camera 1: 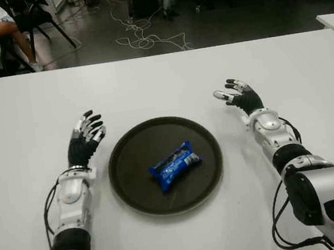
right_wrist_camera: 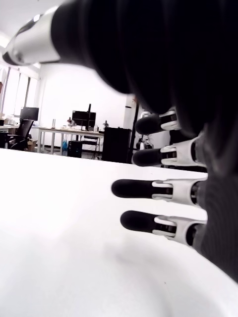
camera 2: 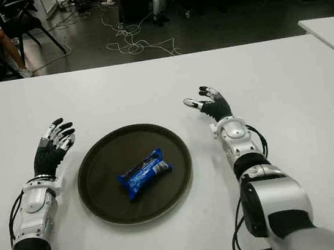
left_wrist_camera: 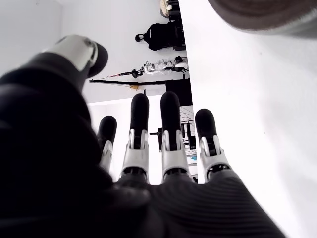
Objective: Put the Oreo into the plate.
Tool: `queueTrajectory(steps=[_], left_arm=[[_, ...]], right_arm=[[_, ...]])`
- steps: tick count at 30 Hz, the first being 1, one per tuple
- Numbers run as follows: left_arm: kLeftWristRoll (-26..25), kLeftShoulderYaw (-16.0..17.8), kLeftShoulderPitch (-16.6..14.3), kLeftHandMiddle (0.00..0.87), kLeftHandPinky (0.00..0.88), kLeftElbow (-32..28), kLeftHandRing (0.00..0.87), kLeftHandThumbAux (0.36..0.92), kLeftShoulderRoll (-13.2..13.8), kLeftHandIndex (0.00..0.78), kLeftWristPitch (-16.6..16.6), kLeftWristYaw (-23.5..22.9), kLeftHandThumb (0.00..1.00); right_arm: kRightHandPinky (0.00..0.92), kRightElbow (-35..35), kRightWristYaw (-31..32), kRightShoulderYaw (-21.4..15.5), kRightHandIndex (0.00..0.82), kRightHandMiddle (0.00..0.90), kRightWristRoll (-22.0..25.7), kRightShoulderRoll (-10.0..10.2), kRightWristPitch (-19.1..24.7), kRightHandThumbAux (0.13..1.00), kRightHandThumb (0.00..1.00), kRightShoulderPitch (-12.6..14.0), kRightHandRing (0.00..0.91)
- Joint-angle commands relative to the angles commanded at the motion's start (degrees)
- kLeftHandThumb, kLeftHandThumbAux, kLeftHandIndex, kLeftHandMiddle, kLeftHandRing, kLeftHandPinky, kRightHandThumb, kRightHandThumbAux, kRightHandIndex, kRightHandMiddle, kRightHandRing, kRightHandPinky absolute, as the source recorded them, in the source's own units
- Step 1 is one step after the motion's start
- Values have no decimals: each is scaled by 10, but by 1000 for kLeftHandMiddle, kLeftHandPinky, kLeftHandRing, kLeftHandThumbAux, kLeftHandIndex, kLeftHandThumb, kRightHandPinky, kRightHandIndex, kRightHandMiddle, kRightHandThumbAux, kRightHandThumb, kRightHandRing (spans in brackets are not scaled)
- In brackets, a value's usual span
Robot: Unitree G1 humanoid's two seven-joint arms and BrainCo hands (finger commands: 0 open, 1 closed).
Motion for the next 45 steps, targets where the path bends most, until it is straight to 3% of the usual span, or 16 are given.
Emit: queueTrajectory(steps=[20, 45], left_arm=[[-4, 3, 0, 221, 169, -9, 200, 731, -3, 144, 13, 2, 97], [-4, 6, -4, 220, 179, 7, 199, 717, 3, 151, -2, -7, 103]], right_arm=[[324, 2, -4, -2, 165, 246, -5, 3, 6, 711, 0, -2, 274], [308, 4, -9, 2, 158, 237, -10, 3, 12, 723, 0, -2, 264]])
